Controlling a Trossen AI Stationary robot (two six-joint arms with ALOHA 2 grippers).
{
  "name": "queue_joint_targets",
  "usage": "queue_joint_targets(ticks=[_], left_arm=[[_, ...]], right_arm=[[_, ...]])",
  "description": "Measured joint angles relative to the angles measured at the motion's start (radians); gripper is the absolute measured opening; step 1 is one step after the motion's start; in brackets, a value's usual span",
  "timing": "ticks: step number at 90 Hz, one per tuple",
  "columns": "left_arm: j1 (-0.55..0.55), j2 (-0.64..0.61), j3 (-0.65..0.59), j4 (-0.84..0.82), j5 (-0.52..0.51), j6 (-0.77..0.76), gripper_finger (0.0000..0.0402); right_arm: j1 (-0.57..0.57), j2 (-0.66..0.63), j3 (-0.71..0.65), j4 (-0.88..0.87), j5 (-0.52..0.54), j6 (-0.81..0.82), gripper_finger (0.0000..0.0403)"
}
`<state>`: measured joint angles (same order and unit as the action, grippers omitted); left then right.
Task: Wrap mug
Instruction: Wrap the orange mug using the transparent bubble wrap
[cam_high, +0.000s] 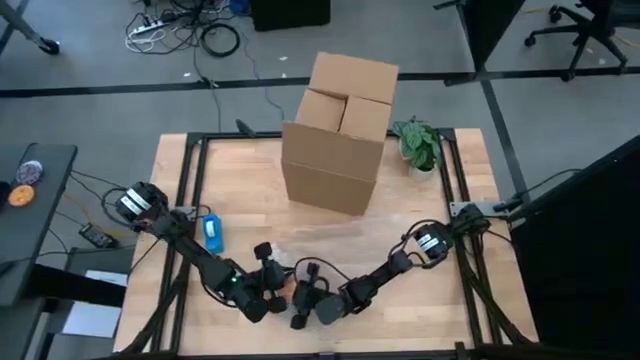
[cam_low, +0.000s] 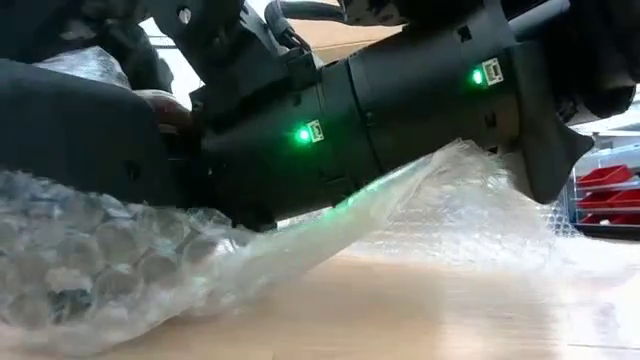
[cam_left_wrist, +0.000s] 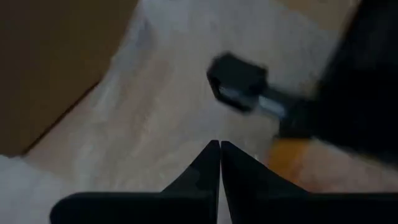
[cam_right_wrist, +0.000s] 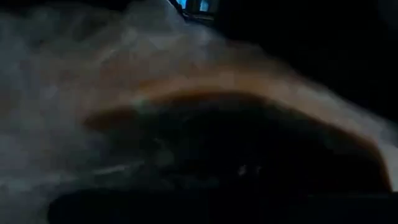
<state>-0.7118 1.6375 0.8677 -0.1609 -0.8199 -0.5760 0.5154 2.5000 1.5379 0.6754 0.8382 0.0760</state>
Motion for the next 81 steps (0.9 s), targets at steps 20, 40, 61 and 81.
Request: queue_joint_targets(ticks=[20,40,61,81], left_arm=[[-0.047,-0.194,0.005,-0.181,0.071,-0.03,0.0],[-0.18,-0.225,0.007,-0.135,0.069,-0.071,0.0],[-0.323,-0.036,0.094,-0.077,0.046,0.005,0.0],[-0.385,0.153,0.331,-0.365,-0.018,0.209,0.0]], right_arm=[[0.003,0.0,-0.001,-0.001,0.002,0.003,0.0],[0.004,0.0,-0.001,-0.023,0.002,0.038,0.0],[-0.002,-0.001,-0.001,-0.047,0.001,0.067,0.0],[-0.018,-0.002,-0.001,-0.049,0.001,0.126,0.0]])
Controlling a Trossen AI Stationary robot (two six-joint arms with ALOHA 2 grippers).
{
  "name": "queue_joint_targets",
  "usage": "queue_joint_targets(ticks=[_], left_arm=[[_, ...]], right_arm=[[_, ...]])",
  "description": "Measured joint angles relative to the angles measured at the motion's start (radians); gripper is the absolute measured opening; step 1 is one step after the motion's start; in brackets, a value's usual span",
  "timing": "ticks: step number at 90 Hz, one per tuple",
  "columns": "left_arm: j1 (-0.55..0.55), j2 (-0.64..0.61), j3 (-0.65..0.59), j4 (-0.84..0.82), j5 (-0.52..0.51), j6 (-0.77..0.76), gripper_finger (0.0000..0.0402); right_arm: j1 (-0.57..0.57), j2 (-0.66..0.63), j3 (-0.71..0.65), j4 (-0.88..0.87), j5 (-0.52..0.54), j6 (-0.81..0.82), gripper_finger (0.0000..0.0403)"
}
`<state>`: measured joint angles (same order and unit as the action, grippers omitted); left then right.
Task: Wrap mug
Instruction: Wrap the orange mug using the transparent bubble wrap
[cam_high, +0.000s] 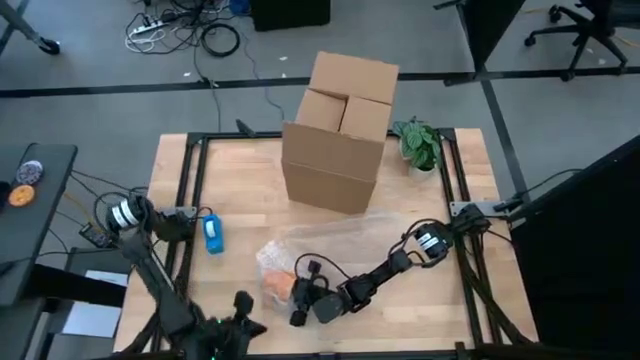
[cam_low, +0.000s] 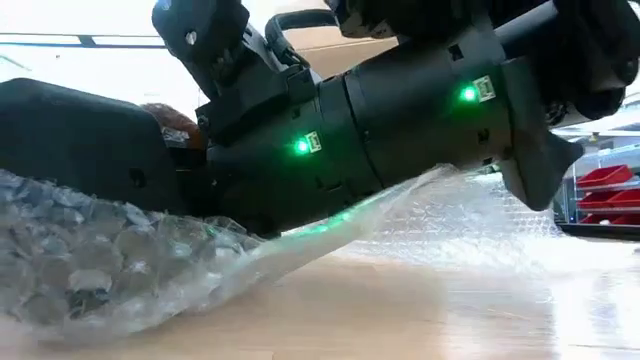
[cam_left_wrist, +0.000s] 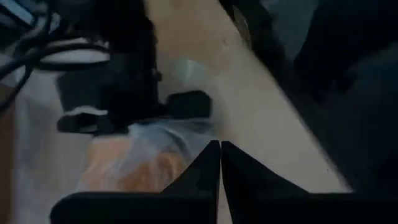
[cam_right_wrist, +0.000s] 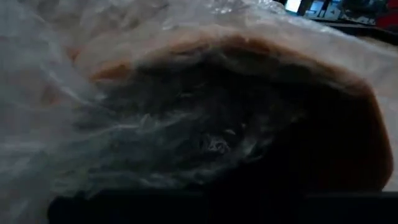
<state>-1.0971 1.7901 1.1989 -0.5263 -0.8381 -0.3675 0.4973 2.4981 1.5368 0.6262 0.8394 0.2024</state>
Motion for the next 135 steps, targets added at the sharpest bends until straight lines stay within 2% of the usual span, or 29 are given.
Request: queue_joint_targets(ticks=[8,17,27,40,46,59,76,88,116,124,135], left_arm=[[-0.018,0.076,0.069,-0.169,-0.048,-0.07,0.0],[-0.033,0.149,0.088,-0.32,-0.103,-0.19,0.0],[-0.042,0.206,0.083,-0.376,-0.192,-0.316,0.0],[-0.036,0.255,0.073,-0.378,-0.278,-0.374,0.0],[-0.035,0.275,0.074,-0.376,-0.266,-0.376,0.0],[-0.044,0.294,0.074,-0.387,-0.167,-0.387,0.0],[-0.065,0.295,0.078,-0.454,-0.16,-0.483,0.0],[-0.063,0.295,0.081,-0.46,-0.157,-0.51,0.0],[-0.064,0.295,0.101,-0.471,-0.144,-0.512,0.0],[-0.064,0.295,0.102,-0.472,-0.144,-0.531,0.0],[-0.065,0.295,0.102,-0.469,-0.137,-0.554,0.0]], right_arm=[[-0.007,-0.004,-0.001,-0.003,-0.006,0.033,0.0],[-0.012,-0.005,-0.001,0.0,-0.017,0.098,0.0],[-0.022,-0.008,-0.002,-0.006,-0.086,0.231,0.0],[-0.034,-0.014,0.0,-0.001,-0.151,0.378,0.0],[-0.038,-0.016,0.0,0.014,-0.185,0.394,0.0],[-0.043,-0.024,0.0,0.015,-0.211,0.413,0.0],[-0.043,-0.026,0.0,-0.016,-0.224,0.414,0.0],[-0.032,-0.05,-0.002,-0.109,-0.237,0.377,0.0],[0.044,-0.191,-0.002,-0.485,-0.199,0.193,0.0],[0.07,-0.222,-0.003,-0.548,-0.145,0.073,0.0],[0.111,-0.269,-0.003,-0.581,-0.008,-0.069,0.0004]])
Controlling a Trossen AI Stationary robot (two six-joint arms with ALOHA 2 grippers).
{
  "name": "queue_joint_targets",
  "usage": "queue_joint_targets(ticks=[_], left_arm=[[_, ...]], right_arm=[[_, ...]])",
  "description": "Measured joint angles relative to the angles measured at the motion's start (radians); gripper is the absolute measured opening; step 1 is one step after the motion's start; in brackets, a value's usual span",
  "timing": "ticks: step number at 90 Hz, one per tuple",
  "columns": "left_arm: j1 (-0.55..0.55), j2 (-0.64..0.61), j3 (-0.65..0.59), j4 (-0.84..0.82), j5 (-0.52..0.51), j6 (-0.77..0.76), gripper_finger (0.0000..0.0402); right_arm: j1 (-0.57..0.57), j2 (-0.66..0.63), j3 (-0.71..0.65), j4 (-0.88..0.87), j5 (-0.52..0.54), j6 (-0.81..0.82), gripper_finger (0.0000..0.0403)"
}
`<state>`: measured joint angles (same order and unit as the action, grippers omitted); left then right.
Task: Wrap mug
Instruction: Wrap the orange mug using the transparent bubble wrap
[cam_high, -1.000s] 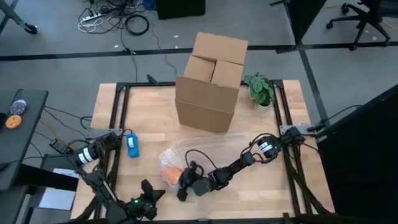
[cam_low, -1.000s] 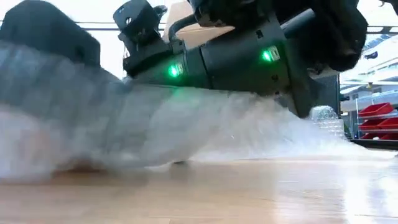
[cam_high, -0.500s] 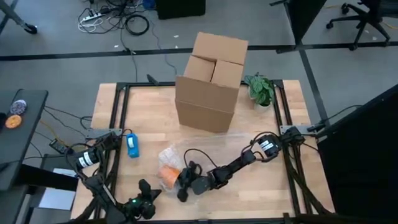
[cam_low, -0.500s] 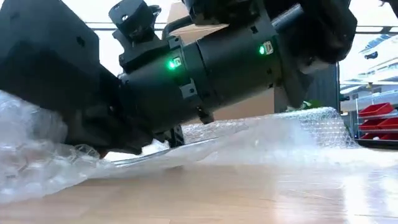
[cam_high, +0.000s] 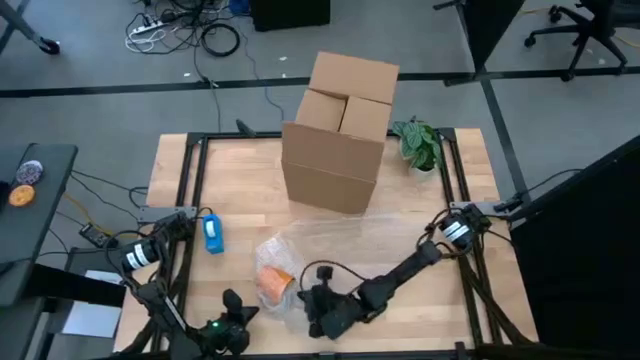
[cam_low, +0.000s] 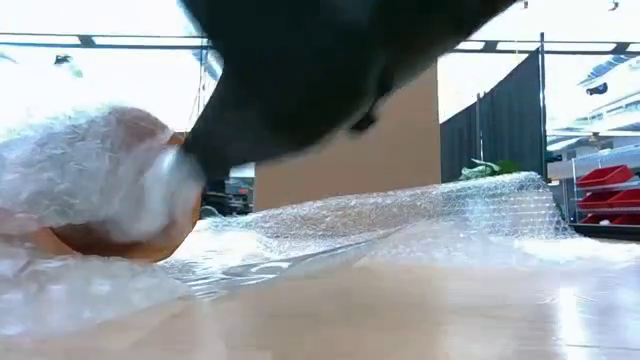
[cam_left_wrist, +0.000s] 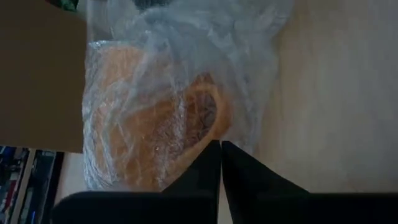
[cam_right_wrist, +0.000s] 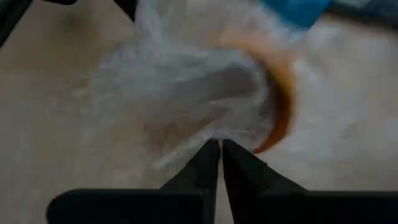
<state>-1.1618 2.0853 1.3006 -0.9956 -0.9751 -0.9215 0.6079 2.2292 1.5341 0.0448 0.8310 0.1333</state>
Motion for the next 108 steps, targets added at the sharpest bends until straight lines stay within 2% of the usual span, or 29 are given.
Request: queue_joint_targets(ticks=[9,22,37,50,59,76,108], left_arm=[[0.0,0.0,0.0,0.001,0.013,-0.011,0.0],[0.0,0.0,0.0,0.001,0.016,-0.012,0.0],[0.0,0.0,0.0,0.005,0.016,-0.032,0.0],[0.0,0.0,0.0,0.011,0.023,-0.034,0.0],[0.0,0.0,0.0,0.014,0.025,-0.034,0.0],[0.003,0.0,-0.001,0.014,0.018,-0.034,0.0],[0.011,0.0,-0.001,0.006,0.0,-0.034,0.0]], right_arm=[[0.028,-0.029,0.001,0.016,0.059,-0.159,0.0021],[0.038,-0.033,0.001,0.048,0.049,-0.315,0.0074],[-0.006,-0.023,0.001,0.007,0.001,-0.278,0.0168],[-0.038,-0.023,0.001,-0.011,0.044,-0.302,0.0241],[-0.068,-0.023,-0.001,-0.028,-0.023,-0.31,0.0275],[-0.136,-0.023,-0.032,0.054,-0.129,-0.295,0.0298],[-0.21,-0.021,-0.045,0.207,-0.319,-0.315,0.0292]])
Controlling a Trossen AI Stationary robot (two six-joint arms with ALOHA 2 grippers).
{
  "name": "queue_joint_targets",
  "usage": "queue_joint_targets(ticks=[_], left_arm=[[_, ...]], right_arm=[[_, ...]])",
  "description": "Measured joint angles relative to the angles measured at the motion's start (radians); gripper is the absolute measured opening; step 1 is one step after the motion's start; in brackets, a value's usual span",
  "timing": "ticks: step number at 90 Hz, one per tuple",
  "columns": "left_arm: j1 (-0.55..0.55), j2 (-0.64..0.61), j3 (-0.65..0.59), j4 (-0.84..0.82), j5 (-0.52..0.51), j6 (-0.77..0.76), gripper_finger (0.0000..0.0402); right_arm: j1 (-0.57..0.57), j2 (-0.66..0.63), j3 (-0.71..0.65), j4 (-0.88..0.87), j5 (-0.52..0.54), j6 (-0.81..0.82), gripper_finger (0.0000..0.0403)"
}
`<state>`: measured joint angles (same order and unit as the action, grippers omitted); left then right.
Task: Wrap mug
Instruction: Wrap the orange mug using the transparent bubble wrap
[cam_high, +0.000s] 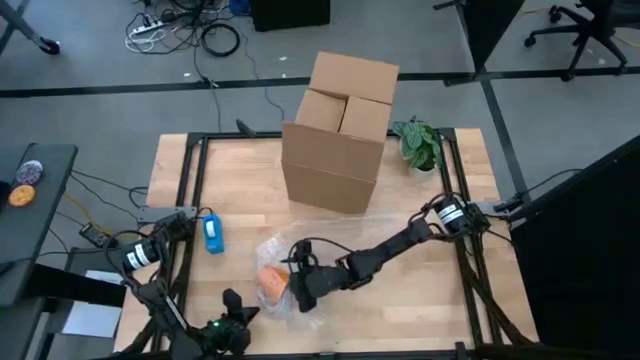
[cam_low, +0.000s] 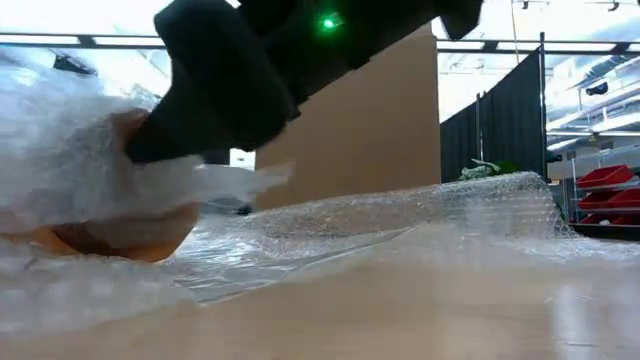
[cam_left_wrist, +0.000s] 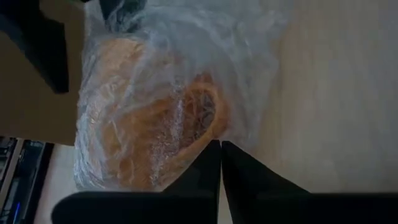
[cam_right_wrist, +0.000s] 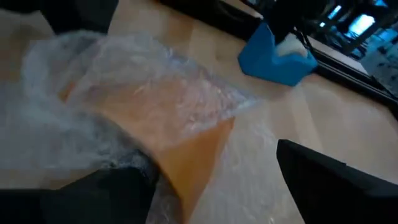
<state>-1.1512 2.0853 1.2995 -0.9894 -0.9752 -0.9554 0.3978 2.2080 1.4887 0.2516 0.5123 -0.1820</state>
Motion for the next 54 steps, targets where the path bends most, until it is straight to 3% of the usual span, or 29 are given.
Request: queue_joint_targets(ticks=[16,31,54], left_arm=[[0.033,0.0,-0.02,0.001,-0.019,0.0,0.0],[0.065,0.0,-0.029,-0.002,-0.029,0.005,0.0],[0.09,0.0,-0.029,-0.004,-0.038,0.009,0.0]], right_arm=[[-0.008,0.088,0.01,0.143,-0.029,-0.008,0.0286],[0.002,0.188,0.064,0.246,0.043,0.01,0.0275],[0.024,0.261,0.16,0.259,0.179,0.288,0.0211]])
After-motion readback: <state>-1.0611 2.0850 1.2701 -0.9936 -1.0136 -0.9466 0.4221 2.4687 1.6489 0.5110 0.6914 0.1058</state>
